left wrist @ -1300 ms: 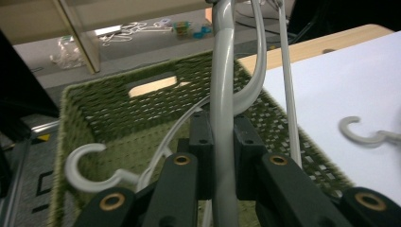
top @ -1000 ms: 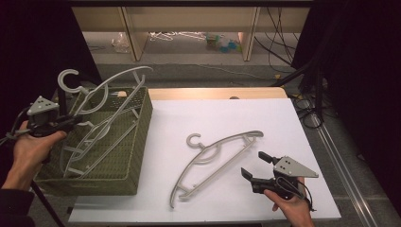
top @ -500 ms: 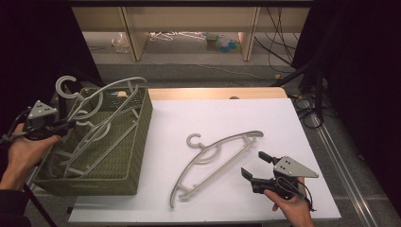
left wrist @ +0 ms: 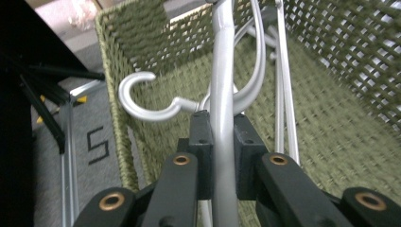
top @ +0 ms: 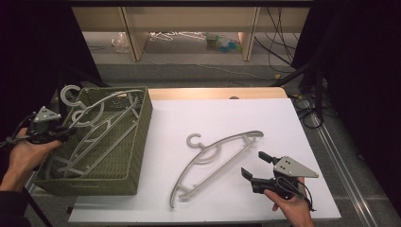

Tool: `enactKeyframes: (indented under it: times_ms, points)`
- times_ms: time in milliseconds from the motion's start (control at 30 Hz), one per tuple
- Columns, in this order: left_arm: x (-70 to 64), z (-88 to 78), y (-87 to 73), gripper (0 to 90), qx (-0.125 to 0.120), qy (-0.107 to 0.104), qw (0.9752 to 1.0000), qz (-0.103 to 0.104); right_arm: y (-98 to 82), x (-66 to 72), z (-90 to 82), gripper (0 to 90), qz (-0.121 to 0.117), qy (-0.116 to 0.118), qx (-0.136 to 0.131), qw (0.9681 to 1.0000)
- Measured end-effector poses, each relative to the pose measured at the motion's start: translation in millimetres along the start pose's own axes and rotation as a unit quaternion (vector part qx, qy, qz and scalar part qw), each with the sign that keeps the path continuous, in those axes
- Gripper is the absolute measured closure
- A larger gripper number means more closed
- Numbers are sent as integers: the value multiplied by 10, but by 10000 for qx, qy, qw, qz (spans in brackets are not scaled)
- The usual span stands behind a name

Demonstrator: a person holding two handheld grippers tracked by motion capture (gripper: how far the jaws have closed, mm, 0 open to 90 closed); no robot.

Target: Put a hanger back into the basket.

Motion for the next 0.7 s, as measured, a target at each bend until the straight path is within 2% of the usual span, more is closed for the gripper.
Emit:
enactKeyframes:
  times_ms: [67, 200, 300, 367, 433, 567, 633, 700]
  points:
    - [-7, 37, -5, 810, 44, -69, 10000, 15, -1, 0, -1, 174, -4, 0, 7, 10000]
    - [5, 70, -59, 809, 103, -122, 9998, -128, -2, 0, 2, 174, 21, 24, 1, 10000]
    - [5, 127, -93, 808, 184, -167, 9997, -77, -1, 3, 5, 174, -17, -5, -28, 10000]
    - [-21, 203, -105, 807, 363, -166, 9992, 28, -1, 4, 8, 174, -19, -7, -28, 10000]
    - [-49, 252, -117, 806, 441, -275, 9986, 73, -2, 2, 5, 174, -38, -10, -29, 10000]
    - [-56, 326, -200, 803, 698, -152, 9973, 177, -4, 0, 3, 174, 25, 30, -4, 10000]
    - [-37, 377, -271, 809, 841, -80, 9964, 69, 0, 2, 0, 175, -15, 24, -2, 10000]
    - [-31, 417, -321, 809, 993, -61, 9950, 65, 4, 3, -1, 174, -15, 15, -9, 10000]
Point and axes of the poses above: each handheld gripper's, and its own axes: z roughly forward along the jaws, y roughly out of its top, x roughly to its left, the point moved 3 cm from there along z, roughly forward along the jaws, and after that the axes turned 12 degrees about -x, right-handed, at the moved point
